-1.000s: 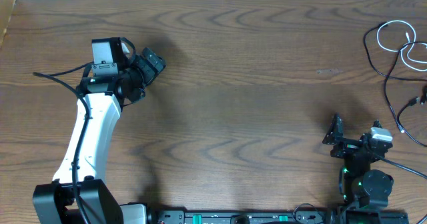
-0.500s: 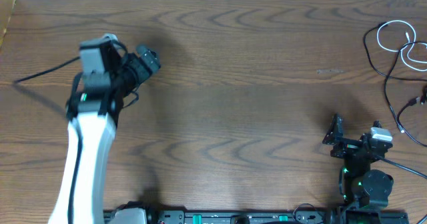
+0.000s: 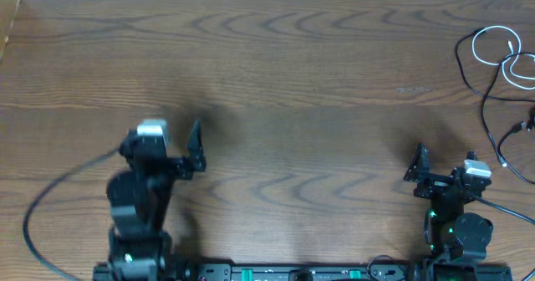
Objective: Untangle cables
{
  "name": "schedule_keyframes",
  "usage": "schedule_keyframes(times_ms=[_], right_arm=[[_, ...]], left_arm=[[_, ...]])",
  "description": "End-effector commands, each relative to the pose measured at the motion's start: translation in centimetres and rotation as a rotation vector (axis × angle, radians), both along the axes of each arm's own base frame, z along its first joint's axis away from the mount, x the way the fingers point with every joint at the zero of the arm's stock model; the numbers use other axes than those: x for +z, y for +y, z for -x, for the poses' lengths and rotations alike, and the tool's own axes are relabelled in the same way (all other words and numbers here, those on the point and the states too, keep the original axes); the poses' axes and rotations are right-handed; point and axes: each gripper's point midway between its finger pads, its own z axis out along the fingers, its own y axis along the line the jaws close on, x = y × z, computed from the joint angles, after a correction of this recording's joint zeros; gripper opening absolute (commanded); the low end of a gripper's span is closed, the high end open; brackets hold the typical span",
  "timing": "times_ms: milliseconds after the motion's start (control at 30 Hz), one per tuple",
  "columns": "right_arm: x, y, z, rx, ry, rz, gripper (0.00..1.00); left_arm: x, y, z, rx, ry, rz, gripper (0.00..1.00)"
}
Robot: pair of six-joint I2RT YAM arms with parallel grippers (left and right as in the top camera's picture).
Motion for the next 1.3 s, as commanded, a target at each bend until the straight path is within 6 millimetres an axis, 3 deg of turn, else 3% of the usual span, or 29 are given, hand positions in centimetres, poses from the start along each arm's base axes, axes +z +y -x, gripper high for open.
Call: schedule_keyframes(times_ms=[0,233,433,1267], right_arm=[[0.0,0.1,0.0,0.005,-0.005,-0.012,0.99],[0.0,0.1,0.0,0.005,-0.005,-0.012,0.99],[0.0,0.1,0.0,0.005,-0.005,-0.012,0.99],[0.0,0.1,0.0,0.005,-0.005,-0.012,0.99]], left_arm=[[-1.3,1.4,1.3,0.078,-0.112,-0.054,0.99],[-4.6,1.6,2.2,0.092,-0.192,-0.057,0.99],[-7.6,1.4,3.1,0.085,-0.075,-0.060,0.99],[-7.3,1.3,3.2,0.078,-0.086,-0.061,0.99]])
